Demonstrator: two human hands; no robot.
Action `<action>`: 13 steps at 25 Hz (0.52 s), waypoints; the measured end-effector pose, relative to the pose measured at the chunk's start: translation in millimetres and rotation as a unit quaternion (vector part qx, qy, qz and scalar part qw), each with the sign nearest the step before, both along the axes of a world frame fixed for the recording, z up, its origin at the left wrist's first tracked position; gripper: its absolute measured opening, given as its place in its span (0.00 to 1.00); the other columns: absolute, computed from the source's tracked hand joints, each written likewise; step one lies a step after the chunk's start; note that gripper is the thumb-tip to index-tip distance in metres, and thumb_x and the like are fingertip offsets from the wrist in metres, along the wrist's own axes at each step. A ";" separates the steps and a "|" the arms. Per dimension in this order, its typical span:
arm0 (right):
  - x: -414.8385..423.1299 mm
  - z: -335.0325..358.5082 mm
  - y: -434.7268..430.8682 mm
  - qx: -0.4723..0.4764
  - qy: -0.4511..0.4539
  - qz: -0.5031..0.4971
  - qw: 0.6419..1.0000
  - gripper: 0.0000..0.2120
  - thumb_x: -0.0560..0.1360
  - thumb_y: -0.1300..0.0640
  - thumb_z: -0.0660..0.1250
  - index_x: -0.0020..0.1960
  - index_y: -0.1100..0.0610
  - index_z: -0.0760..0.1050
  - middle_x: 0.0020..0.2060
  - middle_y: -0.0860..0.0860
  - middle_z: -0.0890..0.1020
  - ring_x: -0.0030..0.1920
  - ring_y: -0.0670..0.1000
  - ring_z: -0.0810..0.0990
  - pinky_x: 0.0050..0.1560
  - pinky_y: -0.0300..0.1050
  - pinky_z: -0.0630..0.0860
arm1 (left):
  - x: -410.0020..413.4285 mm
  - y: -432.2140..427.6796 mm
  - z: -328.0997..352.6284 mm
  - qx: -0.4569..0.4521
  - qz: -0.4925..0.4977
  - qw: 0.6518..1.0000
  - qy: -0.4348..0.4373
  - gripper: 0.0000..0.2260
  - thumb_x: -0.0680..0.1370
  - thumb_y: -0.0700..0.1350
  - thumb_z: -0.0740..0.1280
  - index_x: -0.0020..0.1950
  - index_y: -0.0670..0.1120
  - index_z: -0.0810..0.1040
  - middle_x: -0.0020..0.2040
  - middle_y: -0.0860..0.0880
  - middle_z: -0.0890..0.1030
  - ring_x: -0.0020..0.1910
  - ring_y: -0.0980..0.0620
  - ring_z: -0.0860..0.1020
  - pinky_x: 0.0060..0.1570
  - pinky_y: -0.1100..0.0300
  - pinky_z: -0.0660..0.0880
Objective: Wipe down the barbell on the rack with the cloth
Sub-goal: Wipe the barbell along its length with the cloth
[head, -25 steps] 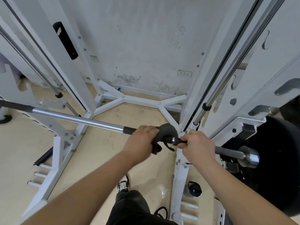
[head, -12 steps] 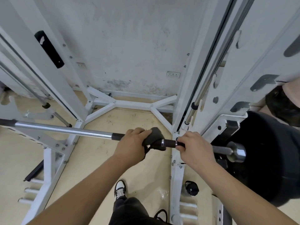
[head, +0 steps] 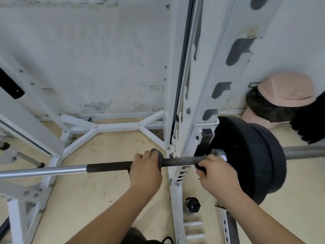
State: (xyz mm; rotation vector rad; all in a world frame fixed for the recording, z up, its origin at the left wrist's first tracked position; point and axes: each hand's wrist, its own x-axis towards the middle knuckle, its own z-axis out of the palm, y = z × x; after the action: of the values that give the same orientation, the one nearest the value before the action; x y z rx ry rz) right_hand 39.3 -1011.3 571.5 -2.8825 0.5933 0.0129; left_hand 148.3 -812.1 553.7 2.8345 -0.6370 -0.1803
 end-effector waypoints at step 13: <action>-11.1 -1.0 -5.7 0.069 0.029 -0.058 0.996 0.09 0.78 0.46 0.69 0.57 0.43 0.83 0.53 0.42 0.78 0.55 0.46 0.80 0.42 0.42 0.74 | -29.0 -85.5 3.4 0.046 -0.102 0.994 -0.017 0.22 0.77 0.43 0.65 0.70 0.46 0.68 0.65 0.45 0.74 0.60 0.41 0.72 0.56 0.49 0.74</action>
State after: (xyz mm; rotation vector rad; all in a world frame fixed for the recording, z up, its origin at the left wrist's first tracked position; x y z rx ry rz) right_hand 28.2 -1017.0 570.5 -2.7183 0.7387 0.1174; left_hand 119.3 -897.6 557.1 2.8622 -0.9491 -0.1998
